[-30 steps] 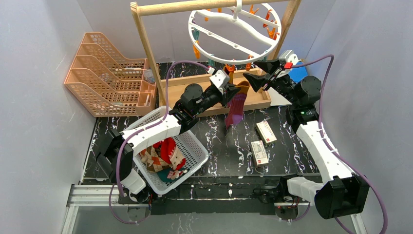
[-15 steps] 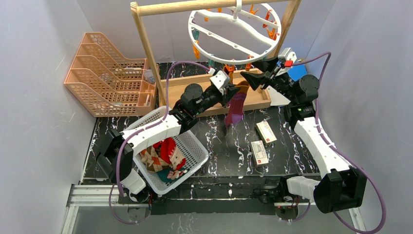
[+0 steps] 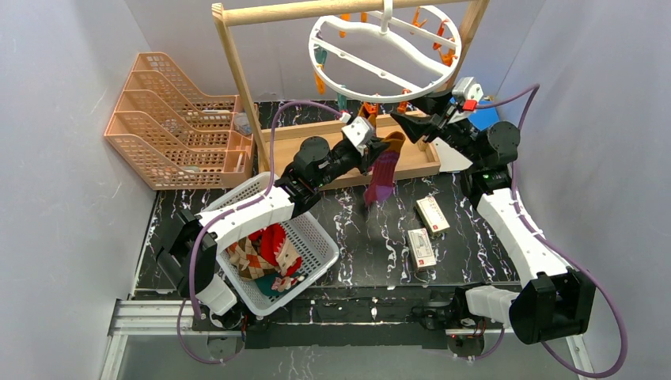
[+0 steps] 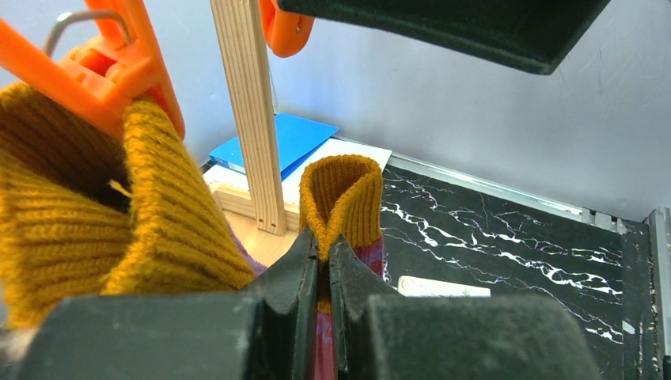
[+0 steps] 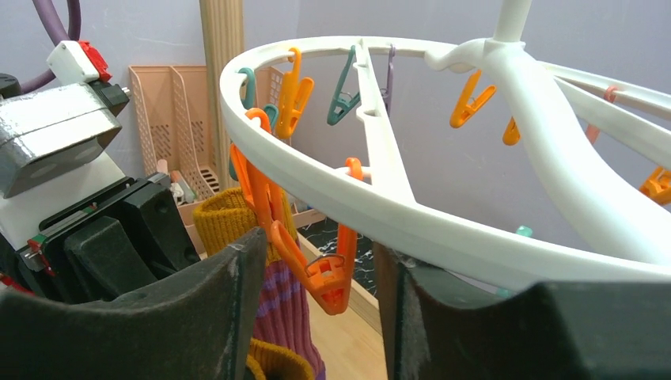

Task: Clip the socks to the hanger
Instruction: Open the clamp at the hanger.

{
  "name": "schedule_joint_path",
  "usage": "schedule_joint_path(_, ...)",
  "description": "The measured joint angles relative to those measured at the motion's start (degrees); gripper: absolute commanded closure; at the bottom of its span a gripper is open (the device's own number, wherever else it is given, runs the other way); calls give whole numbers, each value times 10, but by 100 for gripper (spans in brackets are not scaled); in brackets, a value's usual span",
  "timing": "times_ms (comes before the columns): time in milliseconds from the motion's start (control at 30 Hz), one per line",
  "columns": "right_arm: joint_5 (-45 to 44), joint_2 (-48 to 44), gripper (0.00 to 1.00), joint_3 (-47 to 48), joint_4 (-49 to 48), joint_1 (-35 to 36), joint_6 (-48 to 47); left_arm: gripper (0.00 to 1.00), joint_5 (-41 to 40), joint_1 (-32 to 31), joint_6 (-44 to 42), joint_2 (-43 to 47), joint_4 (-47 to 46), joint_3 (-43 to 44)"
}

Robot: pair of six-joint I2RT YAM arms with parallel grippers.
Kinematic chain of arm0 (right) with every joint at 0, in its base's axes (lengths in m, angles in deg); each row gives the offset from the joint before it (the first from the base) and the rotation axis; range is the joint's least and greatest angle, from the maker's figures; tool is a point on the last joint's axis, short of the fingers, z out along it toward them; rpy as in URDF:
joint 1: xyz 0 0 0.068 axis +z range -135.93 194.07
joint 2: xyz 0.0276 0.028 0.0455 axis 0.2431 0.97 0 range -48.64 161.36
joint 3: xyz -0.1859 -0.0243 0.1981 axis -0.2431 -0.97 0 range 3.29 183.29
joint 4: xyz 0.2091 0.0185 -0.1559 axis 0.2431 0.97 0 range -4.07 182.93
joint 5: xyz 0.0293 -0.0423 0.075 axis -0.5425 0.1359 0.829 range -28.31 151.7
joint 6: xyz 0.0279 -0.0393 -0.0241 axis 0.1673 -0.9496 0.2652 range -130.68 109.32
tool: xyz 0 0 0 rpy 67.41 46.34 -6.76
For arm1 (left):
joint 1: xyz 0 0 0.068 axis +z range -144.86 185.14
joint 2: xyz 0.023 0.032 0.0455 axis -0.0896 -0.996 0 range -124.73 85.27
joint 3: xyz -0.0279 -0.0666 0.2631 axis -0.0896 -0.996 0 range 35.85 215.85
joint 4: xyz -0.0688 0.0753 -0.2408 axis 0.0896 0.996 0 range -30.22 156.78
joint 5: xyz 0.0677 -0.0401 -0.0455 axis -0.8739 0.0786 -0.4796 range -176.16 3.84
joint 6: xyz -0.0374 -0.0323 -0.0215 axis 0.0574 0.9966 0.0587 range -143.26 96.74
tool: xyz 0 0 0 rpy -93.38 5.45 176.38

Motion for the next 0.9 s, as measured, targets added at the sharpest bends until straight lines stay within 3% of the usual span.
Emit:
schedule_joint_path(467, 0, 0, 67, -3, -22, 0, 10, 100, 0, 0, -5, 2, 0, -5)
schedule_joint_path(633, 2, 0, 81, -3, -23, 2, 19, 100, 0, 0, -5, 2, 0, -8)
schedule_joint_path(733, 4, 0, 99, -3, -25, 2, 23, 100, 0, 0, -5, 2, 0, -8)
schedule_joint_path(900, 1, 0, 99, -3, -25, 3, 41, 100, -1, 0, -4, 3, 0, -9)
